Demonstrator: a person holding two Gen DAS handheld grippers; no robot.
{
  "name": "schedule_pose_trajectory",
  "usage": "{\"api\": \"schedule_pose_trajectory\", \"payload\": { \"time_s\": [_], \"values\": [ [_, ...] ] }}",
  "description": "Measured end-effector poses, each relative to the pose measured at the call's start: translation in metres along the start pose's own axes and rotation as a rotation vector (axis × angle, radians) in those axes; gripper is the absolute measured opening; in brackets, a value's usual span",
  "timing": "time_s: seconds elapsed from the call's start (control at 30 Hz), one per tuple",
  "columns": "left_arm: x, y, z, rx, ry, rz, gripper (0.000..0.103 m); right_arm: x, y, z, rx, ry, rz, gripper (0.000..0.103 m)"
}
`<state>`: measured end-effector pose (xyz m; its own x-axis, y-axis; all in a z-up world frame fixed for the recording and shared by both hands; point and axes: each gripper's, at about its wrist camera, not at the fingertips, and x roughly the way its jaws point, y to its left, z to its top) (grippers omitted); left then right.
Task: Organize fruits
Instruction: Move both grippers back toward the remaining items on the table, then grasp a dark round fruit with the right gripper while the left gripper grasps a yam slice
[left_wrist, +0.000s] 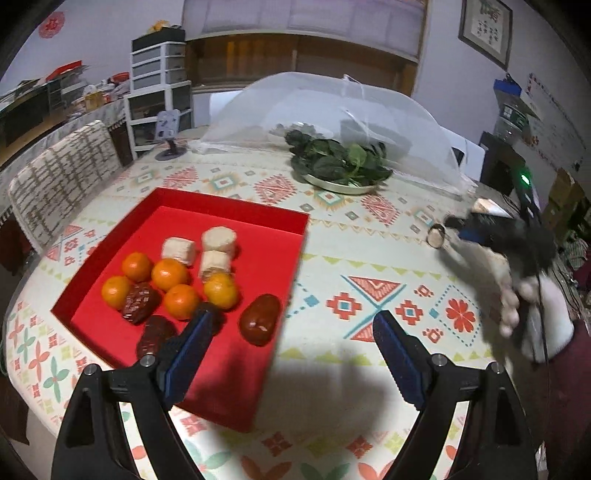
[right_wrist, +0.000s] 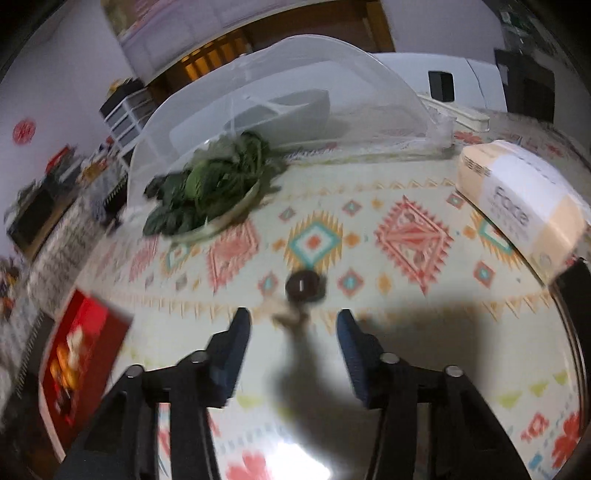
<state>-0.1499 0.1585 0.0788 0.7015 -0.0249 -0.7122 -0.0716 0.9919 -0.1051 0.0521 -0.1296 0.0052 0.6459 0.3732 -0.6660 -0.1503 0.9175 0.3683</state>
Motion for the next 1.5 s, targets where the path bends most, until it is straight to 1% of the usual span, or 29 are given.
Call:
{"api": "schedule_pose_trajectory", "payload": {
  "time_s": [0.07, 0.2, 0.23, 0.3, 0.37, 0.53, 0.6, 0.67, 0.83, 0.97, 1.07, 1.2, 1.3, 1.33, 1.37, 1.4, 1.43, 1.47, 1.5],
  "values": [
    [0.003, -0.005, 0.001, 0.009, 0.009, -0.010, 0.088, 0.013, -0.001, 0.010, 0.017, 0.022, -0.003, 0.043],
    [0.007, -0.014, 0.004, 0.020, 0.020, -0.031, 0.088, 0.038, 0.001, 0.018, 0.012, 0.070, -0.053, 0.039],
    [0.008, -0.016, 0.005, 0.023, 0.021, -0.036, 0.088, 0.044, 0.002, 0.019, 0.007, 0.082, -0.063, 0.037],
    [0.012, -0.023, 0.009, 0.034, 0.026, -0.048, 0.088, 0.048, 0.002, 0.020, -0.002, 0.077, -0.073, 0.035],
    [0.016, -0.033, 0.013, 0.050, 0.030, -0.064, 0.088, 0.050, 0.003, 0.021, -0.014, 0.079, -0.082, 0.026],
    [0.031, -0.060, 0.027, 0.084, 0.044, -0.110, 0.088, 0.036, -0.008, 0.015, 0.002, 0.056, -0.033, 0.024],
    [0.046, -0.076, 0.035, 0.102, 0.054, -0.131, 0.088, 0.024, -0.011, 0.010, -0.005, 0.033, -0.036, 0.024],
    [0.063, -0.092, 0.043, 0.124, 0.066, -0.142, 0.088, 0.009, -0.016, 0.004, -0.009, 0.009, -0.023, 0.024],
    [0.116, -0.140, 0.062, 0.184, 0.117, -0.188, 0.088, -0.020, -0.036, -0.009, 0.025, -0.033, 0.030, 0.024],
    [0.148, -0.175, 0.072, 0.251, 0.101, -0.194, 0.087, -0.033, -0.054, -0.011, 0.068, -0.054, 0.083, 0.024],
    [0.167, -0.195, 0.078, 0.290, 0.099, -0.177, 0.087, -0.038, -0.061, -0.010, 0.092, -0.070, 0.117, 0.024],
    [0.184, -0.211, 0.081, 0.322, 0.108, -0.154, 0.087, -0.037, -0.063, -0.009, 0.095, -0.067, 0.151, 0.024],
    [0.194, -0.215, 0.080, 0.323, 0.117, -0.141, 0.086, -0.037, -0.062, -0.011, 0.089, -0.062, 0.163, 0.024],
    [0.197, -0.216, 0.079, 0.320, 0.123, -0.137, 0.079, -0.037, -0.061, -0.011, 0.088, -0.058, 0.169, 0.024],
    [0.199, -0.216, 0.079, 0.319, 0.130, -0.132, 0.067, -0.036, -0.061, -0.012, 0.090, -0.057, 0.172, 0.024],
    [0.202, -0.217, 0.077, 0.317, 0.141, -0.128, 0.058, -0.036, -0.061, -0.012, 0.091, -0.054, 0.176, 0.024],
    [0.205, -0.216, 0.076, 0.312, 0.151, -0.134, 0.048, -0.035, -0.061, -0.012, 0.092, -0.053, 0.177, 0.024],
    [0.204, -0.216, 0.076, 0.308, 0.134, -0.143, 0.033, -0.034, -0.061, -0.013, 0.094, -0.052, 0.177, 0.024],
    [0.203, -0.217, 0.076, 0.308, 0.129, -0.140, 0.030, -0.034, -0.062, -0.013, 0.096, -0.050, 0.178, 0.024]
  ]
}}
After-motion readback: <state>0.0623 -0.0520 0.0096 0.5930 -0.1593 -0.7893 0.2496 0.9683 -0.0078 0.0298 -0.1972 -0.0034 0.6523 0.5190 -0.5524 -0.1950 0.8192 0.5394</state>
